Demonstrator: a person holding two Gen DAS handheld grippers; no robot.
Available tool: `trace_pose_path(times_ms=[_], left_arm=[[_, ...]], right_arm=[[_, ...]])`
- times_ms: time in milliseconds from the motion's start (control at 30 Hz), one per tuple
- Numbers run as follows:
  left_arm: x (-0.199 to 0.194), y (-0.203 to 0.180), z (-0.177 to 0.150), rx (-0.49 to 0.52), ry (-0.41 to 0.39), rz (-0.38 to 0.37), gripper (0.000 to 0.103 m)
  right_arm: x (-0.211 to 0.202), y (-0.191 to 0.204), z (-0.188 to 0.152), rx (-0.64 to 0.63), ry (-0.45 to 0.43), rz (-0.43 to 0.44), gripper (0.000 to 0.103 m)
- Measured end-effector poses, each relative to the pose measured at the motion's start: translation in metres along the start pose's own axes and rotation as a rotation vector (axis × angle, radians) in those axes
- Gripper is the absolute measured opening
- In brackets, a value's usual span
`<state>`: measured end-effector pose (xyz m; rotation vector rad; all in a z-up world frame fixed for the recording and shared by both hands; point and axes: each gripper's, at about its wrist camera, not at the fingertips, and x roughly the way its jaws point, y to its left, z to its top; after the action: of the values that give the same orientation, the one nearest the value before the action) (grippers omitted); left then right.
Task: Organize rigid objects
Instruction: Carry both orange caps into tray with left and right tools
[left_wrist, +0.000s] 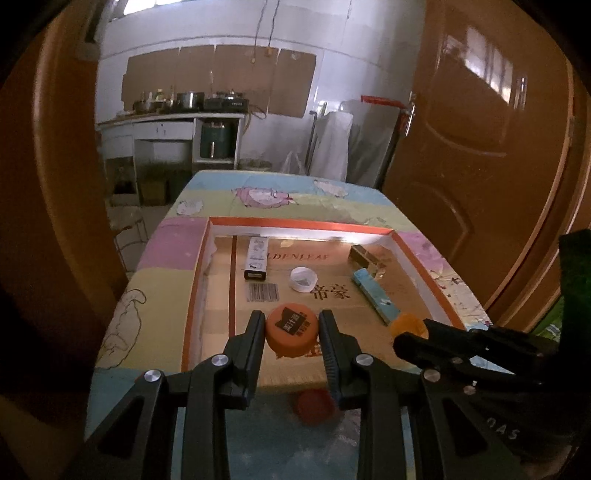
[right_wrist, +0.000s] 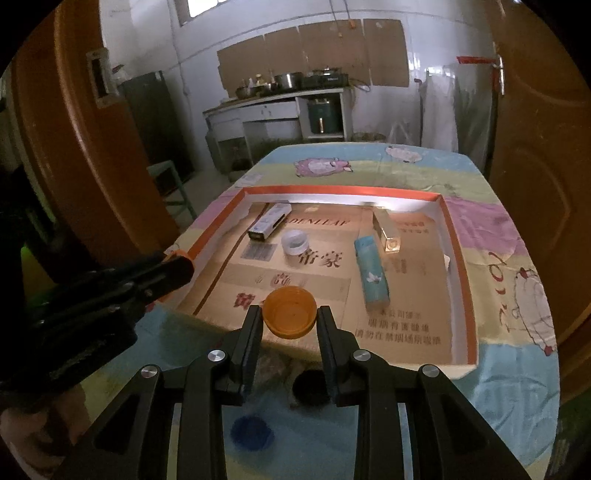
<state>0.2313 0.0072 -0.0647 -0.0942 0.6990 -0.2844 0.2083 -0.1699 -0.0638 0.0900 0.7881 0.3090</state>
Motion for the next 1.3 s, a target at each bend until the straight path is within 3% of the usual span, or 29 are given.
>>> trace_pose_path(times_ms=[667,1300], left_arm=[[0.08,0.024,0.018,-0.014,0.137,0.028,0.03],[0.099,0.025,0.014,0.011,0.145,0.062,0.03]], right_arm=[[0.068,-0.02,0.033,-0.004,0.07,-0.007,0.031],[0.1,-0.02,0.028,-0.023,0.132,-0.009,0.031]])
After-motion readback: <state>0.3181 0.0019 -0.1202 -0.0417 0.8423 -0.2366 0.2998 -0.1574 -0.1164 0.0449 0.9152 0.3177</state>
